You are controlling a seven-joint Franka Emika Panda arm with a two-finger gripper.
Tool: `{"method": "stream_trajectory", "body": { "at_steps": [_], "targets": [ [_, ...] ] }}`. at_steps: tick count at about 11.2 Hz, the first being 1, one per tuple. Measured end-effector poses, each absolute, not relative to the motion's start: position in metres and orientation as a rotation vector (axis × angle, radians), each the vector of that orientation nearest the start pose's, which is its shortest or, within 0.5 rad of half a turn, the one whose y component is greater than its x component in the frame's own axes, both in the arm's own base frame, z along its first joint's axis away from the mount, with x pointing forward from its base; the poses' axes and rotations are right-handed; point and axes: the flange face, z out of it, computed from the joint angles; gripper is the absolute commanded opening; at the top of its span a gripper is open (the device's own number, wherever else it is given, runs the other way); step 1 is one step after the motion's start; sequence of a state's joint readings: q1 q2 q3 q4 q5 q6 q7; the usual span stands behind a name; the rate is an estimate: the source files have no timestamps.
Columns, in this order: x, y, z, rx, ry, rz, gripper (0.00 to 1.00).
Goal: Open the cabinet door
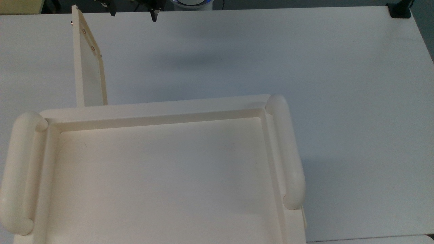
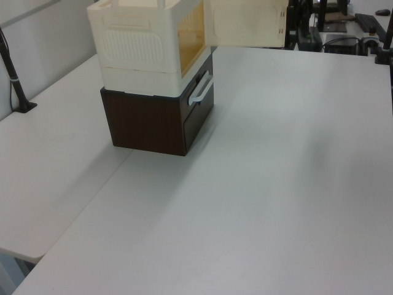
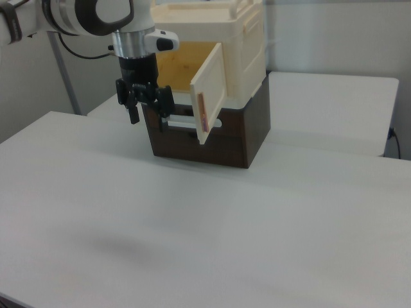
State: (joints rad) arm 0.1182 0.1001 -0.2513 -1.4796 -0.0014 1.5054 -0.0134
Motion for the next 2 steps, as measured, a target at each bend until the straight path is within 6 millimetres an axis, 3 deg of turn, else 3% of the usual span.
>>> {"method": "stream_trajectory", "body": {
  "at_steps": [2],
  "targets": [
    [0.5747, -0.0723, 0.6053, -3.156, 0.197, 0.108, 1.0]
  ]
}}
